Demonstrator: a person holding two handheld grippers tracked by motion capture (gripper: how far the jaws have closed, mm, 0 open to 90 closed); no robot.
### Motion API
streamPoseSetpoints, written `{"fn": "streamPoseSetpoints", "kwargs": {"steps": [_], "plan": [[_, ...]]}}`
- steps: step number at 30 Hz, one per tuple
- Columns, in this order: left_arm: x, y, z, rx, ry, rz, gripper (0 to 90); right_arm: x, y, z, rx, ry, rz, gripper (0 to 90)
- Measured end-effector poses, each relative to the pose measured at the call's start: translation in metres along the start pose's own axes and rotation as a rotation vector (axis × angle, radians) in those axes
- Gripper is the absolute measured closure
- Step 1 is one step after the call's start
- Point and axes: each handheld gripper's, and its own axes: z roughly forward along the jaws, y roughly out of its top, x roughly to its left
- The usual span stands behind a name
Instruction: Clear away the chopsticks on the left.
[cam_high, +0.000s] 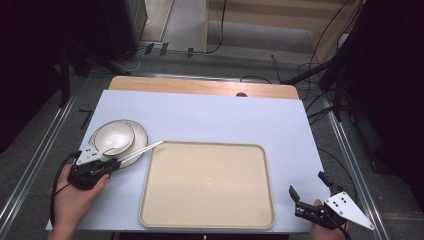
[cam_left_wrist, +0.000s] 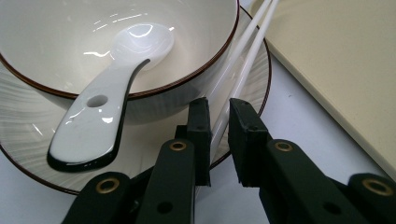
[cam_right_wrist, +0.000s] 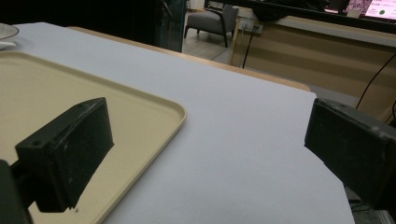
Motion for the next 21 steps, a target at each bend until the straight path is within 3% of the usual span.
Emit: {"fn": "streamPoseSetpoints", "kwargs": {"steps": [17,21], "plan": [[0.0014,0.0028,0.0058,0.008,-0.036,0.023,83.7,0.0016,-0.0001,0.0009,0.004,0.002,-0.005,1.4],[0.0033,0.0025,0.0078,0.006,-0.045,0.011,84.5,0.001,-0.0003,0.0007,0.002,0.001,-0.005,1.4]]}}
